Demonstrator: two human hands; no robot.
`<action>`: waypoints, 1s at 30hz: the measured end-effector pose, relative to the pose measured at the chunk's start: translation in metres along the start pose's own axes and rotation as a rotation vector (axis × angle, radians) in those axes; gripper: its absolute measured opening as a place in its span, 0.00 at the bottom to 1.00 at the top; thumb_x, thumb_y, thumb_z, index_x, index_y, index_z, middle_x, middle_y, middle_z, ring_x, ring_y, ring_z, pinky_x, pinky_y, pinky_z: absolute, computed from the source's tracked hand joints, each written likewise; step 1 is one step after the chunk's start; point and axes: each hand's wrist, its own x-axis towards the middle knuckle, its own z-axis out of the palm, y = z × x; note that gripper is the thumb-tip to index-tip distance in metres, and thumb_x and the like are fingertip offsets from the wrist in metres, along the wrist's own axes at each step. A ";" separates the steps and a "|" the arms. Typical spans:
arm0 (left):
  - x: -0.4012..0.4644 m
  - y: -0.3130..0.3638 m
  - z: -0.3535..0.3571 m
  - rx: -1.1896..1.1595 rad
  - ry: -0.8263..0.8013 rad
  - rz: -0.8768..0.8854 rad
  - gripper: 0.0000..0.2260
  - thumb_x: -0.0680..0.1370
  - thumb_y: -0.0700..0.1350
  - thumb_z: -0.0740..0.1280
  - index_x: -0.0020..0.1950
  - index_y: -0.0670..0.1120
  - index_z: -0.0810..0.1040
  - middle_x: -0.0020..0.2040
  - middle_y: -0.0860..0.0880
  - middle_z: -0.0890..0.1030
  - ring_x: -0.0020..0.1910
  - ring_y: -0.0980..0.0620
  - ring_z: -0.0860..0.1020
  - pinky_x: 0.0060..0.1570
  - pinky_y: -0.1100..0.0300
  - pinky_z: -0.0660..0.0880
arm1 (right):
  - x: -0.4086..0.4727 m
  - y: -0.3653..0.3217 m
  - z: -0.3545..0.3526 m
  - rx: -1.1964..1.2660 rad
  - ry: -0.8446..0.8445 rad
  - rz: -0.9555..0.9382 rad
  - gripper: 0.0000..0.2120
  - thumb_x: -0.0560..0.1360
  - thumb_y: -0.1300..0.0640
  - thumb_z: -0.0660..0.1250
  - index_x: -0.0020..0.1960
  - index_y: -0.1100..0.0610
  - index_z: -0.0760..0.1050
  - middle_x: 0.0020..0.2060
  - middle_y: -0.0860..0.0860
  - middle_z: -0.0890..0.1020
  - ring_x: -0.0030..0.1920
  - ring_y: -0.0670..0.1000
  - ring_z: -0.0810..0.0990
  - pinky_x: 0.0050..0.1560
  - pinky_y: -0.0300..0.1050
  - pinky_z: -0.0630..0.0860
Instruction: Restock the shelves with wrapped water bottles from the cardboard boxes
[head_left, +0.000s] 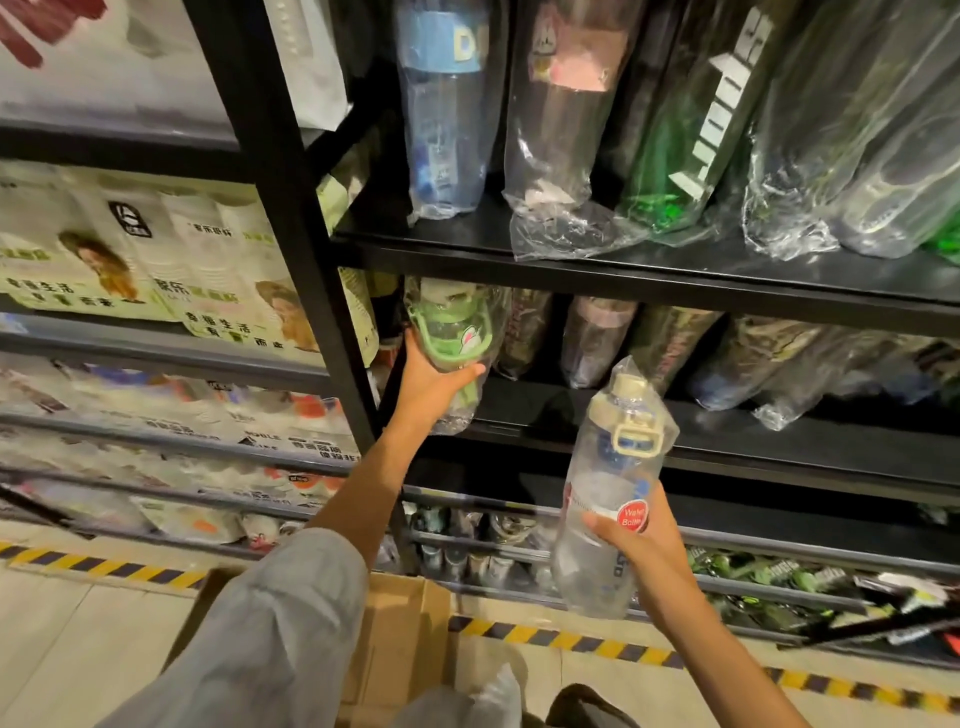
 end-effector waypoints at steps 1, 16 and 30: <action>0.003 -0.004 0.002 0.003 -0.004 -0.003 0.44 0.66 0.40 0.84 0.76 0.49 0.64 0.68 0.49 0.78 0.67 0.52 0.78 0.70 0.48 0.75 | 0.001 0.000 0.000 0.000 0.002 -0.002 0.41 0.61 0.47 0.81 0.71 0.44 0.71 0.60 0.48 0.85 0.59 0.52 0.85 0.58 0.56 0.81; 0.016 -0.010 0.002 0.048 -0.035 -0.010 0.53 0.65 0.51 0.85 0.81 0.49 0.57 0.74 0.51 0.71 0.73 0.53 0.71 0.76 0.53 0.68 | 0.022 -0.003 0.012 -0.013 -0.022 0.012 0.42 0.59 0.46 0.82 0.71 0.45 0.71 0.60 0.48 0.84 0.59 0.51 0.84 0.54 0.48 0.81; -0.034 -0.054 -0.031 0.545 -0.099 -0.092 0.53 0.74 0.60 0.77 0.85 0.51 0.44 0.85 0.49 0.50 0.84 0.49 0.51 0.79 0.47 0.59 | 0.069 -0.038 0.069 -0.004 -0.059 -0.168 0.35 0.70 0.62 0.81 0.67 0.38 0.69 0.62 0.46 0.83 0.61 0.47 0.83 0.58 0.45 0.81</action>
